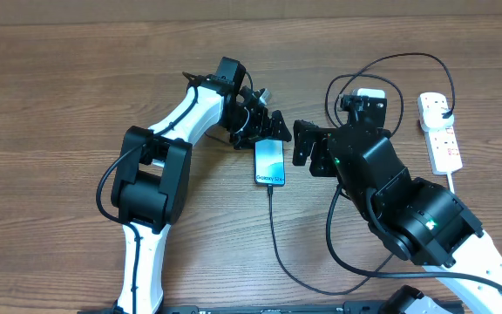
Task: Plug charger to phone and switch on socket
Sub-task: 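Lay the phone screen-up on the table with the left gripper, then open the left gripper and release the phone on the table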
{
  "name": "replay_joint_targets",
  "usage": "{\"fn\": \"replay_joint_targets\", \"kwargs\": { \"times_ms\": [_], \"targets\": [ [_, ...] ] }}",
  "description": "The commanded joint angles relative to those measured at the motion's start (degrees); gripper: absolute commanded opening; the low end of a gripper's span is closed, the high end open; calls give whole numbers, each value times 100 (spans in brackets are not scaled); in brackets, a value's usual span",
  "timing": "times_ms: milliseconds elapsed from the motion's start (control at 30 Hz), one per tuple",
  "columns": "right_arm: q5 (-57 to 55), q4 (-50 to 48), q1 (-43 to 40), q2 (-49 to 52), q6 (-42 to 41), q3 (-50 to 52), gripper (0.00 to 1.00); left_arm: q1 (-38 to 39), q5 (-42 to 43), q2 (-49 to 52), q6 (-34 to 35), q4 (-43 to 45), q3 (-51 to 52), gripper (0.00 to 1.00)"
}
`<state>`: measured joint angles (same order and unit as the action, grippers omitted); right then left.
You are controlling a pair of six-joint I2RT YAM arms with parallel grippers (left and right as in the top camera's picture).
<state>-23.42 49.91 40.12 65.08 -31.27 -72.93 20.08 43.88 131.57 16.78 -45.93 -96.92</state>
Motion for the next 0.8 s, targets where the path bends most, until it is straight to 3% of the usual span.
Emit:
{"fn": "replay_joint_targets", "kwargs": {
  "times_ms": [0, 767],
  "targets": [
    [-94, -9, -13, -98, 17, -17, 100, -22, -1123, 376, 133, -192, 234, 93],
    [-94, -7, -13, -70, 17, -17, 100, -22, -1598, 376, 260, -352, 236, 99]
  ]
}}
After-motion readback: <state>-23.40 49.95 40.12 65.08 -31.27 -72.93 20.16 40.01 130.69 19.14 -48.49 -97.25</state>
